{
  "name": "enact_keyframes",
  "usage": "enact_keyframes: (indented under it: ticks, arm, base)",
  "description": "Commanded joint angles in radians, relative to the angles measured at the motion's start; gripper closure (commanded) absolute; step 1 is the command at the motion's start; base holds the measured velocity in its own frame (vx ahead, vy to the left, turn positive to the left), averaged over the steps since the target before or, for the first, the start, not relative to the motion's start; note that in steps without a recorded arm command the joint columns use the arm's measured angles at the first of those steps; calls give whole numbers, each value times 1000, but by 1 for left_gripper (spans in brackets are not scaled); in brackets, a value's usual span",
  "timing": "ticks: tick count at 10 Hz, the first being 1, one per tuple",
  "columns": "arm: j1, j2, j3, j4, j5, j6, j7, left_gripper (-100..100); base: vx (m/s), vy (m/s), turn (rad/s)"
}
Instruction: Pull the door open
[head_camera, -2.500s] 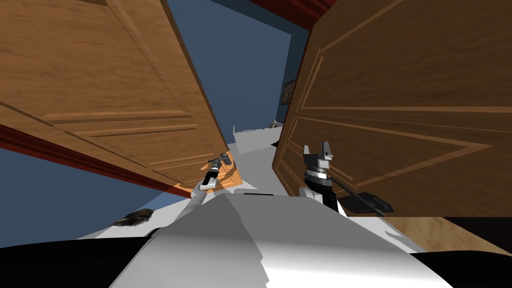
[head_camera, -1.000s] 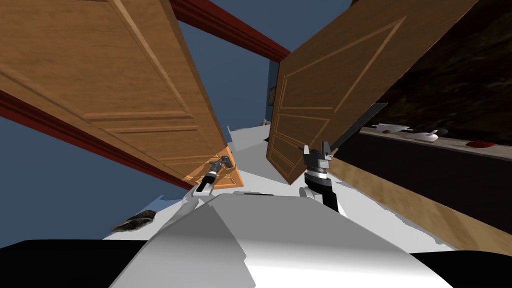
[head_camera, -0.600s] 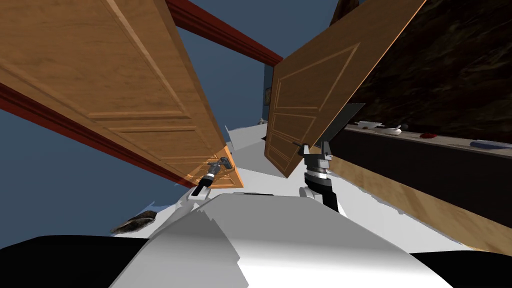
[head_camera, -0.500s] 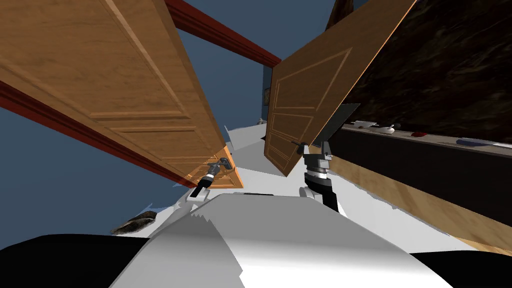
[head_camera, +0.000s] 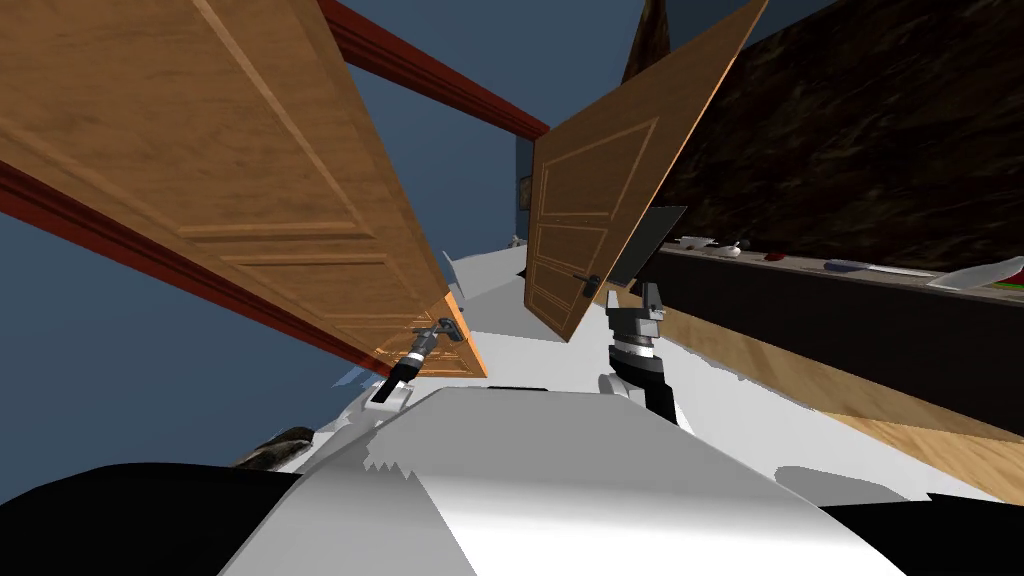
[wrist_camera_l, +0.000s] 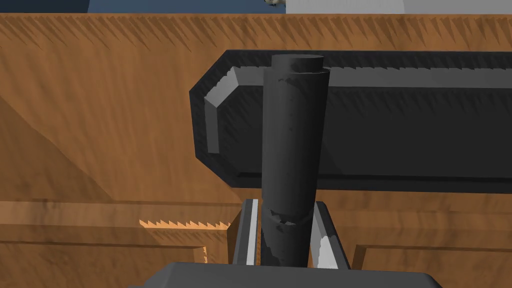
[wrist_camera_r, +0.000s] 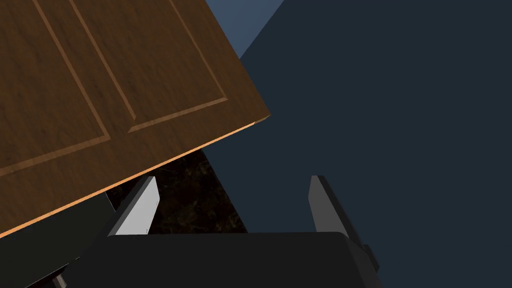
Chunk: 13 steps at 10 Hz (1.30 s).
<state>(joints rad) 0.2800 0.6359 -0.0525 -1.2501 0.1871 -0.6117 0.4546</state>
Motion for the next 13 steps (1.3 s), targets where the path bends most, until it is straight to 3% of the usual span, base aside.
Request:
enact_keyframes:
  ticks: [1,5,6,7,13]
  arm:
    - [18,18,-9,4,0,-32,15,100]
    - [56,59,-26,7,1,-96,46,100]
    - [49,51,-25,8,0,-83,40,100]
    - [62,63,-33,16,-1,-109,50,100]
    - [90,100,-49,34,-3,-183,78,100]
  base:
    - [-224,97,-196]
    - [-224,65,-127]
    - [-103,29,-27]
    - [-167,56,-141]
    - [-180,82,-140]
